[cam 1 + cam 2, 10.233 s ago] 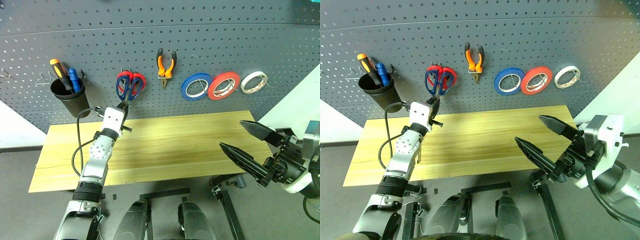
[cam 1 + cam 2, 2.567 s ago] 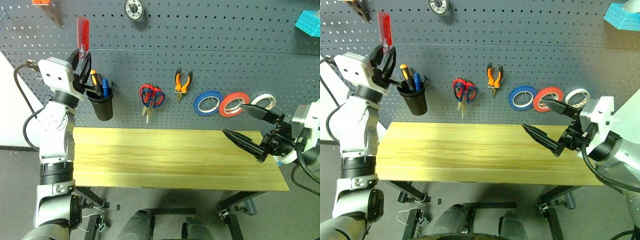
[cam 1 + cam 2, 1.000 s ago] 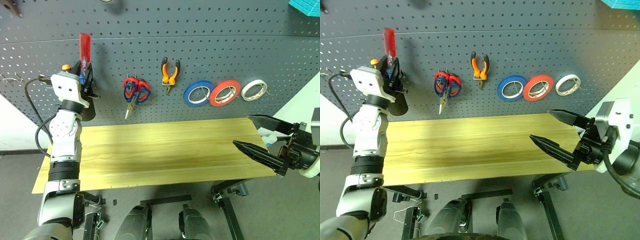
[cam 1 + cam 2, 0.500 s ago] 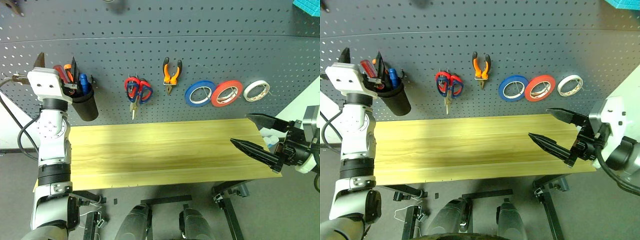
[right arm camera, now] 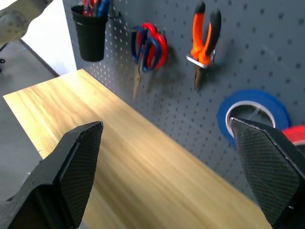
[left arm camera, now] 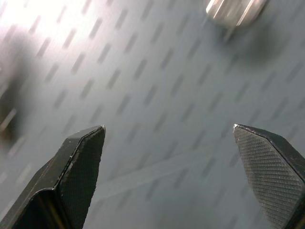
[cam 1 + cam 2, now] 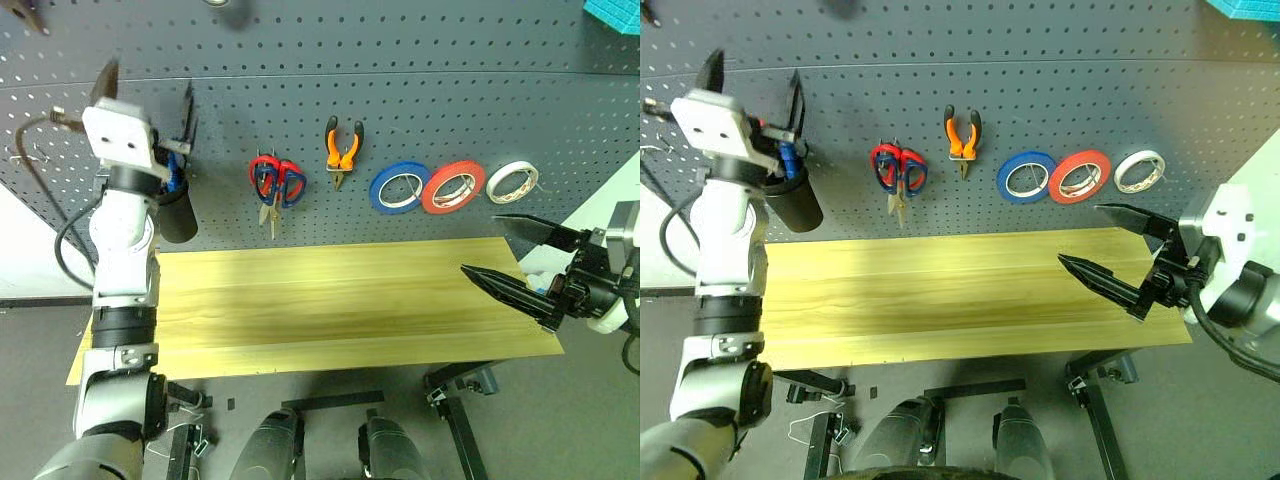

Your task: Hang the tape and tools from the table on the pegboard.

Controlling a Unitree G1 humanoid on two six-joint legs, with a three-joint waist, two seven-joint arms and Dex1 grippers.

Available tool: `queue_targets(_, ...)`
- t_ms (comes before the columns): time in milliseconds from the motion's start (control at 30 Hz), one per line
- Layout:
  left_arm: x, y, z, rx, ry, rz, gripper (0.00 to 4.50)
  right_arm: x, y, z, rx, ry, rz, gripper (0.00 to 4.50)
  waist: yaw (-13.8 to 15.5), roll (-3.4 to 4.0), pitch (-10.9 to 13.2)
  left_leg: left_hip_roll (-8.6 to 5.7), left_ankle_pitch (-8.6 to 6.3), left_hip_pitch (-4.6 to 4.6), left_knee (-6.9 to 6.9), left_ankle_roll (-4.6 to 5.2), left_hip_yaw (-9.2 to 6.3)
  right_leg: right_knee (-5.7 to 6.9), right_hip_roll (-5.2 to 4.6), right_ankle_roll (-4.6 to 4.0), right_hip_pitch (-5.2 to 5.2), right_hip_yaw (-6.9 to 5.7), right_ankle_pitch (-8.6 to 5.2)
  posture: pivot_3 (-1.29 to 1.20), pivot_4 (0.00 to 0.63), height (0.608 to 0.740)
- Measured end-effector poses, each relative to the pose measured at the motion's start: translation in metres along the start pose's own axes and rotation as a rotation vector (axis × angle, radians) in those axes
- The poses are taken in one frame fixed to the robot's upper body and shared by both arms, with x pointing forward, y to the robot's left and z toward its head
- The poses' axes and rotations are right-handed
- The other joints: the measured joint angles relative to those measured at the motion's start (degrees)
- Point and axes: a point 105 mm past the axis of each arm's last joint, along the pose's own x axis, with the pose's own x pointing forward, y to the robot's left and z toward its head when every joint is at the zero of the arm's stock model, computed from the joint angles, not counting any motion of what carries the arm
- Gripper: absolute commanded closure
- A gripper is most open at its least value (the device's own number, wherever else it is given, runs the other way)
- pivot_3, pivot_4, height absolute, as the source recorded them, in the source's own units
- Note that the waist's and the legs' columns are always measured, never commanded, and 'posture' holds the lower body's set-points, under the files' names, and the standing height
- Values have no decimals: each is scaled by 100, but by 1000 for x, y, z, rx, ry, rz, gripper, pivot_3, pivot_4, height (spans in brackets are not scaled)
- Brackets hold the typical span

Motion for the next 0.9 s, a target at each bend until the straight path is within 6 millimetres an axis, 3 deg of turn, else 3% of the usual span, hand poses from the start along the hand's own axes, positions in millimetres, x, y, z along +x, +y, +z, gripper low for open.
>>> queue_targets(167, 14, -16, 15, -66, -64, -113, 15, 4, -2, -5, -6, -36, -30, 0, -17, -4, -268, 1, 21, 4, -13, -33, 16, 6, 7, 0, -10, 0, 0, -29, 0, 740)
queue_targets(333, 8, -51, 15, -170, -48, -293, 15, 8, 4, -14, 1, -65, -60, 0, -14, 1, -330, 3, 2, 119, -10, -5, 15, -7, 11, 4, 117, -1, 1, -69, 0, 740)
queue_targets(433, -18, -89, 6, -263, 24, -448, 15, 12, 13, -15, 0, -104, -100, 0, -33, 18, -391, 5, 2, 126, -9, -5, 14, -11, 7, 4, 124, 1, 1, -83, 0, 740)
queue_targets(600, -57, -126, -14, -371, 164, -579, 15, 13, 23, -28, 28, -126, -217, 0, -82, 26, -448, 8, 3, 122, -12, -5, 10, -2, 5, 3, 110, 7, 1, -109, 0, 740)
queue_targets(900, -105, -143, -46, -439, 363, -637, 15, -1, 35, -59, 177, -116, -484, 0, -187, 95, -555, 10, 1, 143, -15, -6, 11, -2, 6, 0, 105, 12, 0, -120, 0, 740)
